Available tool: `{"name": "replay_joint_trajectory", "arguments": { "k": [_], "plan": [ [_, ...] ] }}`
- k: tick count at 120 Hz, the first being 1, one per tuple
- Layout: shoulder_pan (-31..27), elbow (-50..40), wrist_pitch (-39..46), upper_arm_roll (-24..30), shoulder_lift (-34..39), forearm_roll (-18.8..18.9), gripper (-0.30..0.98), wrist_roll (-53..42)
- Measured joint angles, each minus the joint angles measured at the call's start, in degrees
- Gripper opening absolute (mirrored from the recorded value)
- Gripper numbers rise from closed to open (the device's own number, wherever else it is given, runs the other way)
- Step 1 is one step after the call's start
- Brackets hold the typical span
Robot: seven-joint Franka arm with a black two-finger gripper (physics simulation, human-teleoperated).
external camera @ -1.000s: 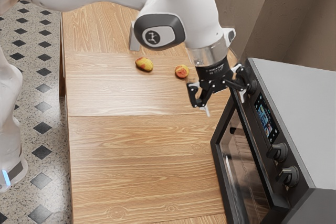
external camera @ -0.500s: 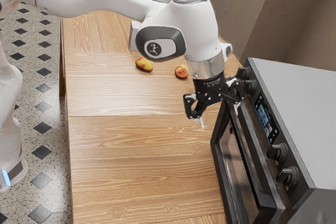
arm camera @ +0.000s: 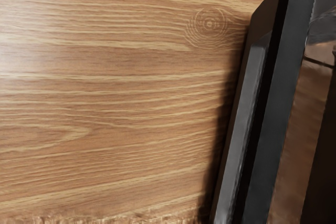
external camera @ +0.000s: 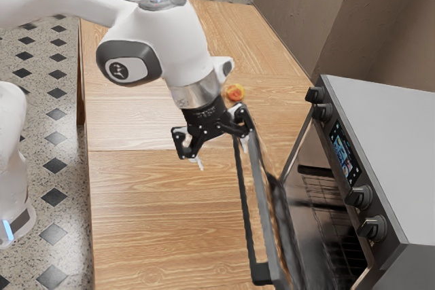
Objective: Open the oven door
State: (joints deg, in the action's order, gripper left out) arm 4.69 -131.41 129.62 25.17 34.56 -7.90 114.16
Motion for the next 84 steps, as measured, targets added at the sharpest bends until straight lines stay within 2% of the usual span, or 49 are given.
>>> {"name": "replay_joint_trajectory", "arguments": {
  "k": [10,20,26,34,41,46,54,84],
  "plan": [
    [-0.9,1.9,-2.2,3.1,5.1,0.9,0.68,1.1],
    [-1.4,11.6,-7.1,2.7,2.4,3.7,0.68,2.1],
    [-1.7,19.9,-11.8,-0.8,-3.1,4.3,0.68,2.6],
    [-1.0,30.8,-18.8,-8.7,-11.6,3.2,0.68,4.1],
    [3.1,35.5,-24.3,-17.6,-15.6,2.6,0.69,6.6],
    [4.6,36.5,-28.0,-22.6,-17.3,2.4,0.68,8.2],
    [4.9,35.3,-32.6,-25.7,-18.3,2.2,0.69,10.7],
    [5.5,30.2,-40.8,-26.4,-17.8,2.1,0.69,17.7]
  ]
}}
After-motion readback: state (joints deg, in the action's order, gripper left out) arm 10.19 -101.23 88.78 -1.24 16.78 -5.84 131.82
